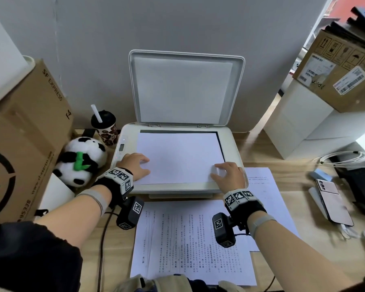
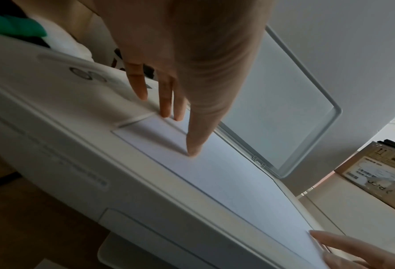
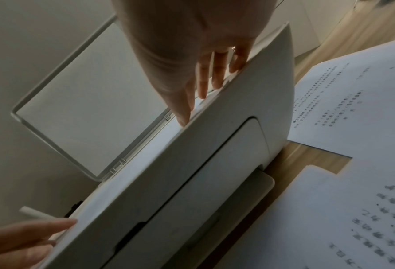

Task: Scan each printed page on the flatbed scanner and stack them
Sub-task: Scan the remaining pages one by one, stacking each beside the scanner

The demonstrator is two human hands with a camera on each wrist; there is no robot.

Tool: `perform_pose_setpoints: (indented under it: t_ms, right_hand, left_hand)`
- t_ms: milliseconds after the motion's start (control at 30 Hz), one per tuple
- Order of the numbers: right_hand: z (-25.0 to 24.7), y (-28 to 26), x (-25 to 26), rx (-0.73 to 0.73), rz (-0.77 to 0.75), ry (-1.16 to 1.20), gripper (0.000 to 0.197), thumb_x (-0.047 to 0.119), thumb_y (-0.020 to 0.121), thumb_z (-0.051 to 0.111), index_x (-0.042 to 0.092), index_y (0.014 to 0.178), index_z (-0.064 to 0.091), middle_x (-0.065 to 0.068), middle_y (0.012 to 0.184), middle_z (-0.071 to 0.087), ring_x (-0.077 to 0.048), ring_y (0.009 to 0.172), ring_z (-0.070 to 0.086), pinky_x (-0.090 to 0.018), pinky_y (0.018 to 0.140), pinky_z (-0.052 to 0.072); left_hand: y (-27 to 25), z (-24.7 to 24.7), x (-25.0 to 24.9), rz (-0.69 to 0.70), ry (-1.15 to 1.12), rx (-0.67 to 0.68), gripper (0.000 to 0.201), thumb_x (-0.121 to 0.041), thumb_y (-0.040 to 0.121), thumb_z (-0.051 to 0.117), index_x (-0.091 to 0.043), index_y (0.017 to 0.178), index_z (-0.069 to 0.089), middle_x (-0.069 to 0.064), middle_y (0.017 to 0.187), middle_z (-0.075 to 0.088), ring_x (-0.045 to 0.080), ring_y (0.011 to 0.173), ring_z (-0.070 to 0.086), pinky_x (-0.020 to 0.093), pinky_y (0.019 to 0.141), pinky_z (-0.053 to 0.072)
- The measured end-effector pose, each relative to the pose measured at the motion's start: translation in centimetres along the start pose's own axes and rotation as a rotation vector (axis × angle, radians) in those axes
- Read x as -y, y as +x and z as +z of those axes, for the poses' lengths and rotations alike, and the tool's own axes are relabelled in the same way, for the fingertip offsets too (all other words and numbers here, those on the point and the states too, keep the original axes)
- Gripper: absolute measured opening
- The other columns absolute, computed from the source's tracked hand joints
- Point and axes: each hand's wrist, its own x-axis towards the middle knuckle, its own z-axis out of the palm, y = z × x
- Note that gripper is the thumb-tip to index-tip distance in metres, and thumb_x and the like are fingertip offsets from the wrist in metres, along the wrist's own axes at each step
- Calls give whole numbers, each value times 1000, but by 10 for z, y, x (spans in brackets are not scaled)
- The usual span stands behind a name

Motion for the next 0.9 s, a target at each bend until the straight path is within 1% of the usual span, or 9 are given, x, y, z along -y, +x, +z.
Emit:
perform_pose_setpoints:
  t_ms: [67, 167, 267, 367, 433, 600, 700, 800, 900]
  right_hand:
    - [1, -1, -1, -12, -4, -48, 34, 40, 82, 66, 32, 116, 64, 12, 132, 53, -15, 123, 40, -30, 99, 32]
    - [2, -2, -2, -16, -28, -44, 37, 42, 83, 65, 35, 119, 62, 16, 136, 50, -12, 132, 34, -33, 111, 22]
    - [2, 0, -4, 25, -33, -45, 41, 44, 84, 63, 37, 124, 57, 16, 141, 45, -11, 137, 28, -36, 116, 15]
    - [1, 3, -2, 61, -30, -69, 46, 46, 86, 60, 38, 130, 52, 17, 145, 40, -12, 141, 22, -40, 119, 10]
    - [2, 4, -1, 76, -21, -67, 48, 45, 87, 59, 37, 133, 49, 17, 147, 38, -11, 142, 19, -40, 119, 8]
    - [-2, 6, 0, 90, -19, -98, 52, 47, 87, 58, 36, 136, 46, 16, 149, 35, -11, 142, 19, -38, 118, 10]
    - [-5, 8, 1, 93, -21, -105, 53, 47, 86, 59, 34, 137, 46, 16, 148, 36, -12, 142, 19, -38, 118, 12]
    - [-5, 7, 3, 86, -12, -95, 54, 45, 86, 60, 31, 136, 47, 15, 148, 37, -11, 142, 20, -38, 118, 13]
    - [-4, 5, 2, 60, -11, -92, 54, 44, 86, 61, 29, 136, 48, 14, 147, 39, -12, 141, 22, -38, 118, 14]
  left_hand:
    - [0, 0, -4, -9, 28, 4, 53, -37, 81, 69, -27, 129, 52, -4, 146, 40, 20, 137, 31, 40, 113, 27]
    - [3, 0, -6, -25, 8, 8, 55, -35, 79, 72, -25, 128, 51, -2, 145, 41, 21, 137, 31, 40, 113, 28]
    - [7, -1, -6, -51, -19, 20, 55, -34, 76, 74, -26, 125, 52, 2, 141, 45, 22, 133, 37, 40, 111, 31]
    - [10, -4, -7, -74, -34, 37, 57, -37, 72, 77, -29, 122, 53, 5, 136, 47, 24, 124, 47, 38, 107, 37]
    - [11, -4, -7, -86, -44, 40, 57, -38, 70, 77, -30, 121, 53, 6, 136, 47, 24, 122, 49, 38, 106, 38]
    - [15, -2, -5, -73, -65, 34, 60, -31, 74, 76, -25, 128, 50, 4, 138, 46, 22, 130, 40, 36, 109, 34]
    - [17, -2, -5, -78, -71, 44, 63, -34, 73, 76, -27, 129, 48, 4, 138, 46, 22, 130, 40, 36, 110, 34]
    - [16, -1, -5, -95, -58, 51, 65, -37, 72, 76, -29, 130, 47, 5, 137, 45, 23, 129, 41, 39, 111, 33]
    - [18, 3, -4, -90, -57, 46, 64, -35, 74, 75, -28, 131, 46, 5, 136, 45, 22, 131, 38, 41, 111, 32]
